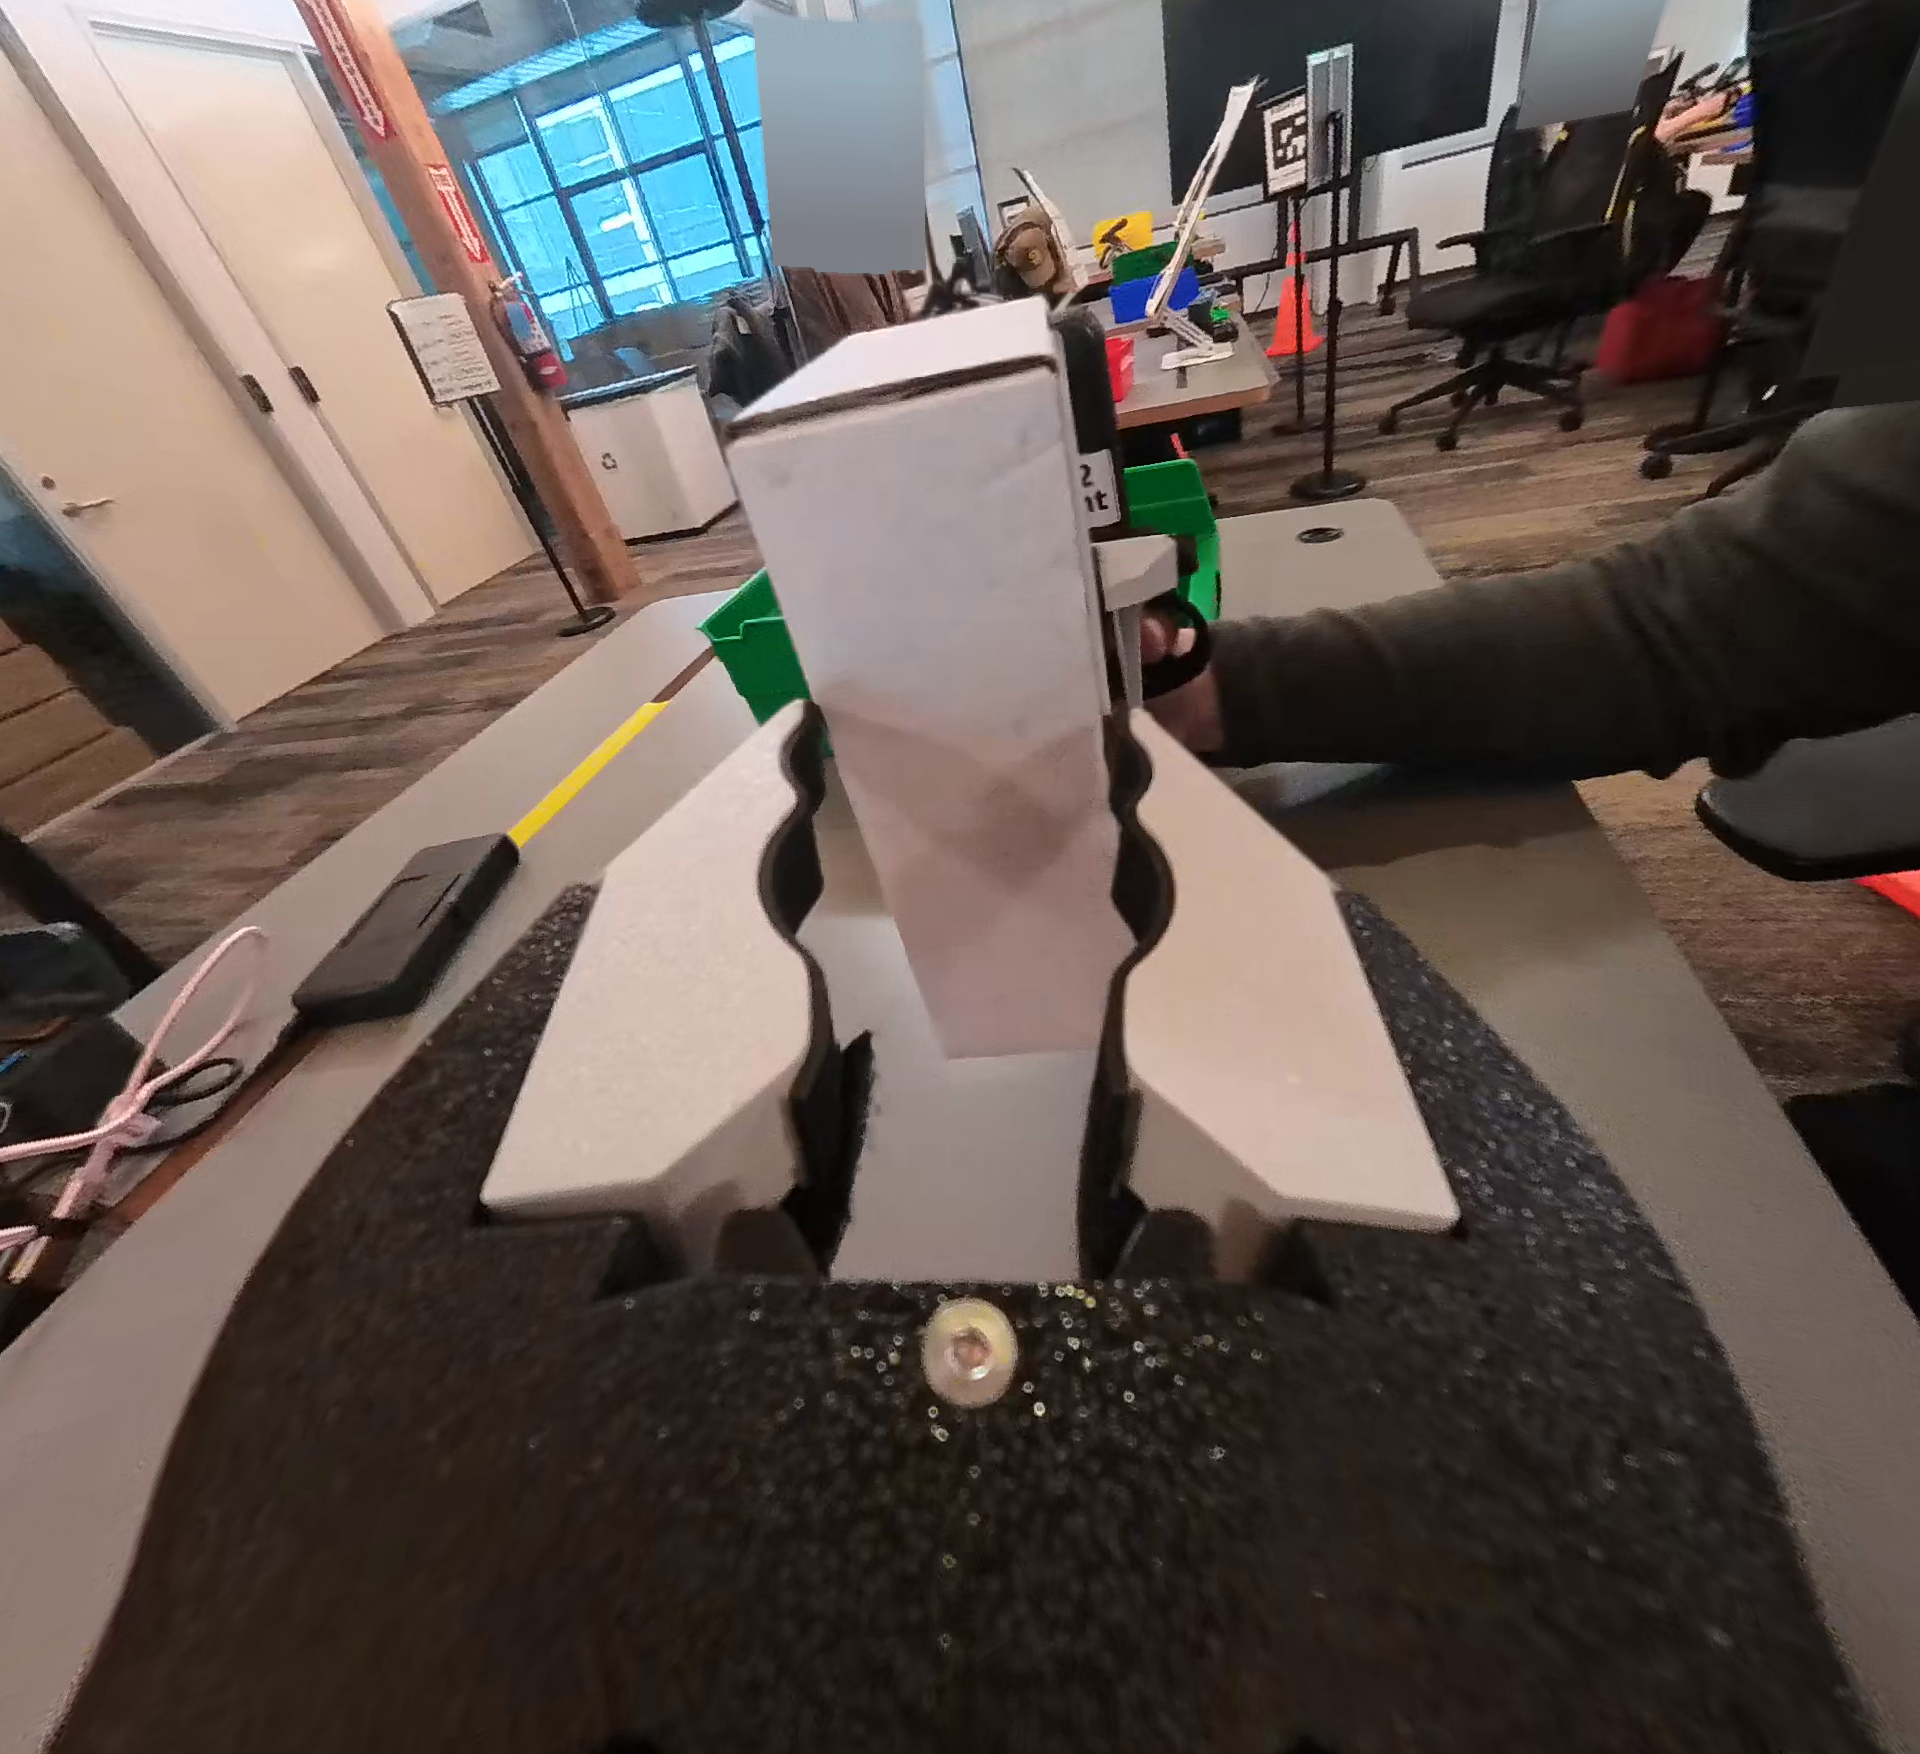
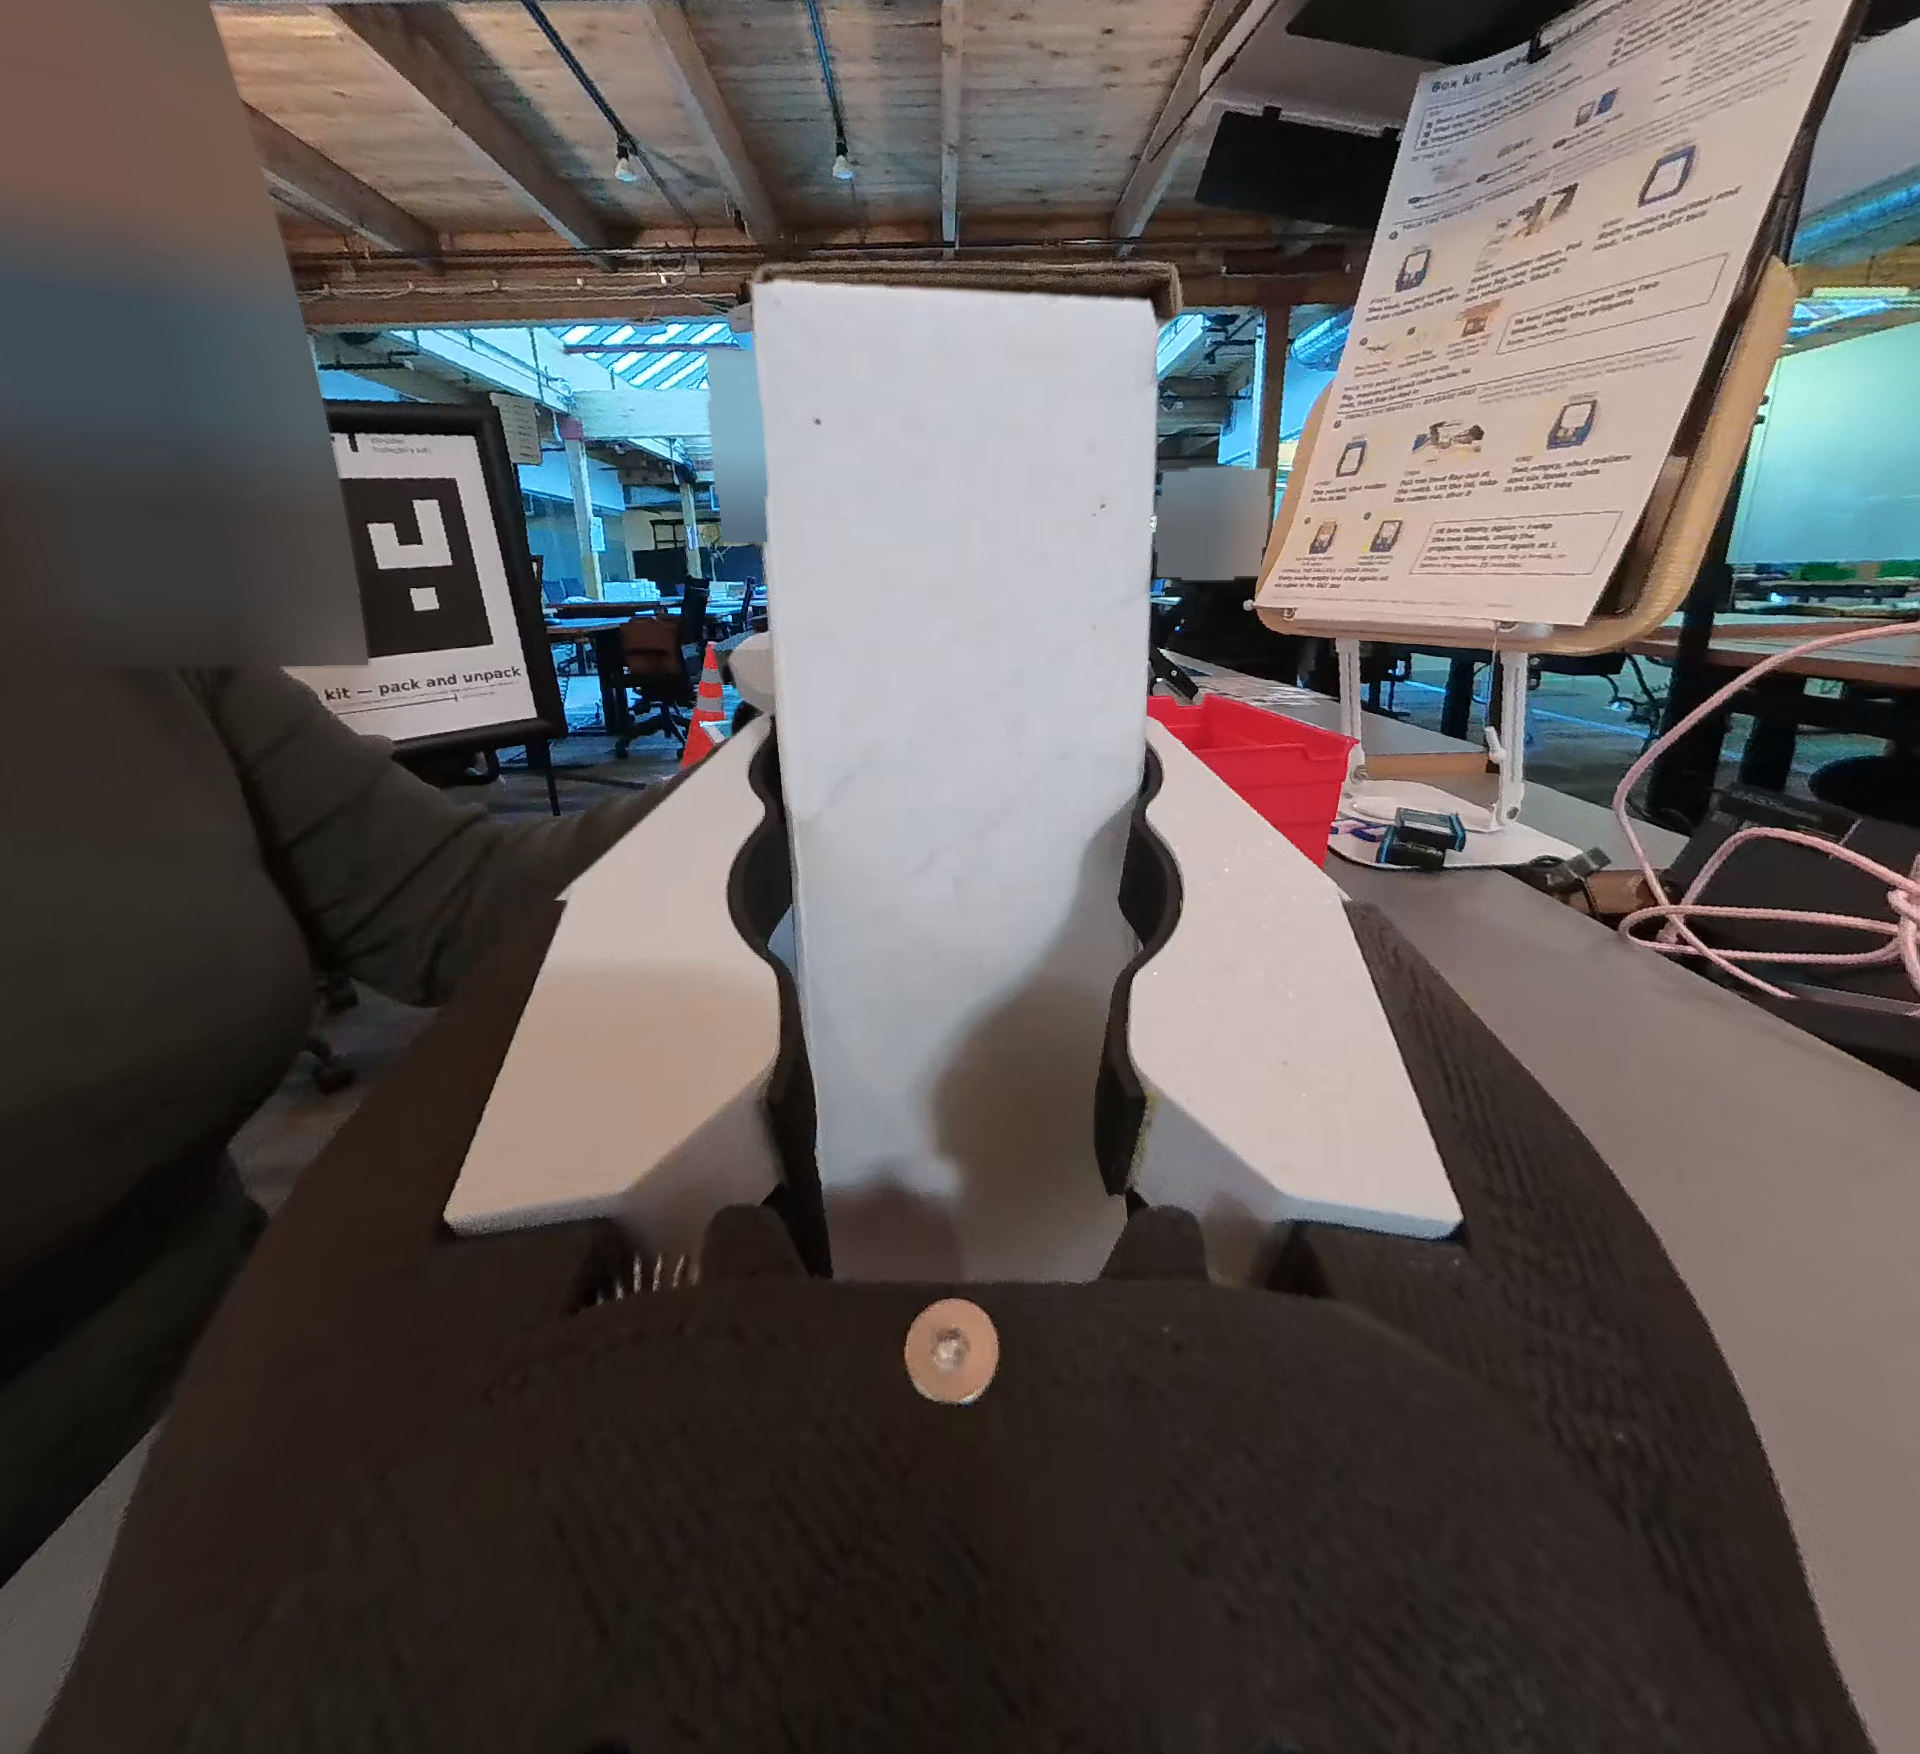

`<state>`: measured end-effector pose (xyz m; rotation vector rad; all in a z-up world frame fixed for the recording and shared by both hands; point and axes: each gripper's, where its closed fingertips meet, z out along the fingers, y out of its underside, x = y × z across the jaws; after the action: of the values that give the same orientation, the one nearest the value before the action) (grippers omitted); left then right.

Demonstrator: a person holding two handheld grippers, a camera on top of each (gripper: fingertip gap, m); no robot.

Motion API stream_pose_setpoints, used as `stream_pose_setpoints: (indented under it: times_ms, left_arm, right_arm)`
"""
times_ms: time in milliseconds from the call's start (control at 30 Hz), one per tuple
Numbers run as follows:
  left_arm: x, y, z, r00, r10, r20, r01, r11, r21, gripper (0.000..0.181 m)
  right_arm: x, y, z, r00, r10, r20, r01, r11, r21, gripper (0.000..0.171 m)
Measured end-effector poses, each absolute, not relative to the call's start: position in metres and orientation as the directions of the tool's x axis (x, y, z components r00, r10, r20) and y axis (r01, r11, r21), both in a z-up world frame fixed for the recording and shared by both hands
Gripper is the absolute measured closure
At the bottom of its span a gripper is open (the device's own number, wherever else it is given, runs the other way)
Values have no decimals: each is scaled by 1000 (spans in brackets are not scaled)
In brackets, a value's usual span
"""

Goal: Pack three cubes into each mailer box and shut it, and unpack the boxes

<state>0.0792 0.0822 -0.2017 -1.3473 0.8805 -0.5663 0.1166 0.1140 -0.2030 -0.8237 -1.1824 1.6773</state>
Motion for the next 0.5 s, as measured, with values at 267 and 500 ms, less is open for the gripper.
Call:
stream_pose_setpoints:
  times_ms: [267, 500]
  left_arm:
    - [77, 74, -198, 517, -840, -166, -81, 145, -986, 131]
    - [54, 87, -179, 699, -614, -368, -195, 331, -923, 181]
  right_arm:
    - [115, 107, -205, -438, 897, -67, -271, -203, -941, 108]
    - [110, 109, -195, -298, 954, 20, -357, -92, -930, 111]
